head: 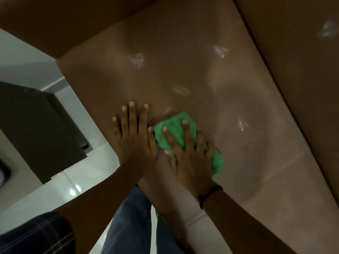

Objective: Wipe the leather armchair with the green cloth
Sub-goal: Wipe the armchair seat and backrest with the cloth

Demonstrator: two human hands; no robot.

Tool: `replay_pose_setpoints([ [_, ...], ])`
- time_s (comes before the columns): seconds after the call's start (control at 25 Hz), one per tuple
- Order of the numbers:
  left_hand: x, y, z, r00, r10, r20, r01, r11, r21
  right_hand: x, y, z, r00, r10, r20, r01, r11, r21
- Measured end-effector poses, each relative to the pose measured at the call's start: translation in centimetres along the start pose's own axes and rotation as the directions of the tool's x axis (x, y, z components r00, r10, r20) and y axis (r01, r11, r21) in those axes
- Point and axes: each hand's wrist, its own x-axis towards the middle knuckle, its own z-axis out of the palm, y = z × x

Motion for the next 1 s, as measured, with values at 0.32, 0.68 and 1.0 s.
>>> replay_pose_setpoints([
  [0.32,-0.3,0.4,-0.4,1.0,-0.024,0.016,0.025,0.999,-0.023,-2.9,0.5,-0.7,0.977,0.211,0.013,-0.211,0.977,0.005],
  [0.68,-0.3,-0.3,0.4,1.0,-0.004,-0.003,0.004,1.0,-0.014,6.1,1.6,-0.4,0.955,0.27,-0.127,-0.27,0.963,0.012],
  [1.0,-0.2,0.2,0.0,0.999,-0.009,0.037,0.008,1.0,0.019,2.4,-0.8,-0.6,0.999,0.033,-0.013,-0.032,0.999,0.032],
])
